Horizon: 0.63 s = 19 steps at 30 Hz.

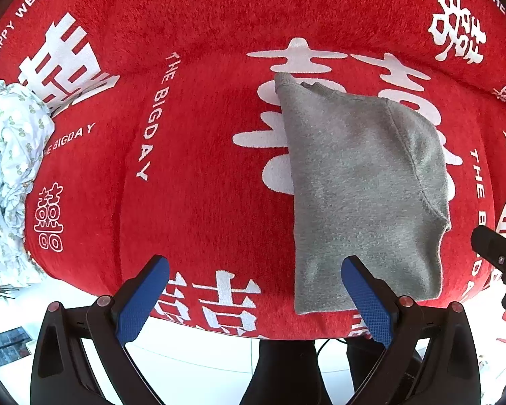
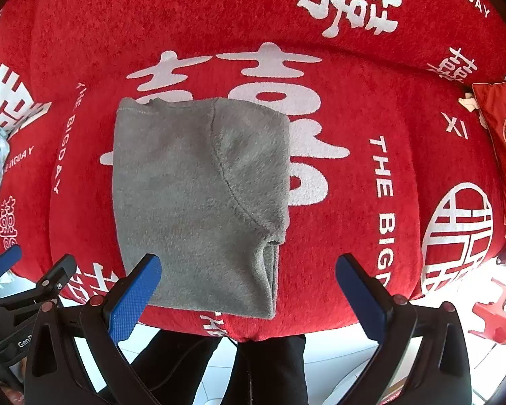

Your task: Fold small clothes

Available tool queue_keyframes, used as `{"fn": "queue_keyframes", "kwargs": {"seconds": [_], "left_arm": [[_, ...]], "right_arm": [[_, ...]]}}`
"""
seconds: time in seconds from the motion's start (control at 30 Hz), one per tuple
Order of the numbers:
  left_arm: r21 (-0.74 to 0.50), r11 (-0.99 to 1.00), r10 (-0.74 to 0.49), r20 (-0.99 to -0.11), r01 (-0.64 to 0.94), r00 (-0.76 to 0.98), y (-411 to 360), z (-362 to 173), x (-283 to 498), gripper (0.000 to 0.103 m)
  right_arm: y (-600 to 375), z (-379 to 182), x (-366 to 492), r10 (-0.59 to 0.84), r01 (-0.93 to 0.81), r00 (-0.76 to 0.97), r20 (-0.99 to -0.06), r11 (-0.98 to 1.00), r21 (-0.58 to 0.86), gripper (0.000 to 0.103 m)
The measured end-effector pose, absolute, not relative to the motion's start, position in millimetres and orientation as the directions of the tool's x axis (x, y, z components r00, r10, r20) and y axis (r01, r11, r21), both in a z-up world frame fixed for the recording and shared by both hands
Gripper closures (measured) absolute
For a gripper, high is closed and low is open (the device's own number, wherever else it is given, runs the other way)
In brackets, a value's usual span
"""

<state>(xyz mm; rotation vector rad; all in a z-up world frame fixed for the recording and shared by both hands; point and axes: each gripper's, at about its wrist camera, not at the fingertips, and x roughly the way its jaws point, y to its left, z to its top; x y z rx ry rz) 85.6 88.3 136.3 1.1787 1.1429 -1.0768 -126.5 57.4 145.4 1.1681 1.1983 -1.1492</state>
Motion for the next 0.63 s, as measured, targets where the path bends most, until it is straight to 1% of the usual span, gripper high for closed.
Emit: {"fn": "queue_keyframes", "kwargs": {"seconds": [0.23,0.63], "left_arm": [[0.07,0.106,-0.042,-0.996,0.992,0.074,86.5,138.9,86.5,0.001],[0.061,0.104,-0.028,-0.998,0.993,0.064,85.0,135.6,83.9,0.001]], "right_arm": [[56.8,144.8,-125.2,-0.017,0.997,0.032,-0.999,0.064,0.031,0.0],[55.8,143.2,-125.1,-0.014,0.998,0.03,-0.999,0.061,0.029,0.0]]}}
